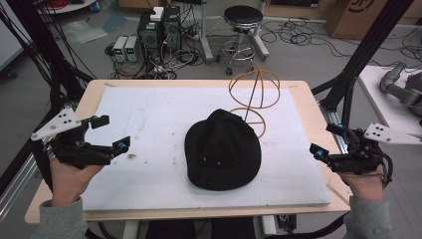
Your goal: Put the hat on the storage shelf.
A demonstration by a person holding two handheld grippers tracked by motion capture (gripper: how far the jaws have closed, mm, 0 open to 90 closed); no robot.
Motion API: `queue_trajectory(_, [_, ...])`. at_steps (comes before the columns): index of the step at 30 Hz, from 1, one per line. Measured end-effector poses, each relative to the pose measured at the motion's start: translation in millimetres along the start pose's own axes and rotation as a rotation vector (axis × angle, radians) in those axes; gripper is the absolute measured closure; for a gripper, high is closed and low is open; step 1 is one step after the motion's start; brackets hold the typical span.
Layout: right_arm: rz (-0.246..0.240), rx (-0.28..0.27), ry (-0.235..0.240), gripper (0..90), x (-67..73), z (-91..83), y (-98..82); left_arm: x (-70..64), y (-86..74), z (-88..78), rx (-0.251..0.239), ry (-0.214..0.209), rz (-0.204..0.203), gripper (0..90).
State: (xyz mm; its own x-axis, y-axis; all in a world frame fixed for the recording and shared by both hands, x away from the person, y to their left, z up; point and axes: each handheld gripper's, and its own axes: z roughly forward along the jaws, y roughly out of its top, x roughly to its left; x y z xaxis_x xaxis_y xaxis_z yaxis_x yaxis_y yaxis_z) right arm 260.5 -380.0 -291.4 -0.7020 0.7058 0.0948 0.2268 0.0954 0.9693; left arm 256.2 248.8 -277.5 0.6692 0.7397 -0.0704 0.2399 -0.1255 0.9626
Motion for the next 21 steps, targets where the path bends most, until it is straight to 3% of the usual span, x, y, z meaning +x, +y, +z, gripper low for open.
queue_trajectory(13, [-0.005, -0.001, 0.001, 1.4, 0.3, 0.3, -0.1, 0.8, -0.1, -0.4, 0.001, 0.006, -0.006, 3.3])
queue_trajectory(21, [-0.032, -0.018, 0.008, 1.4, 0.2, 7.0, 3.3, 0.8, -5.1, -4.7, 0.011, 0.017, -0.015, 3.3])
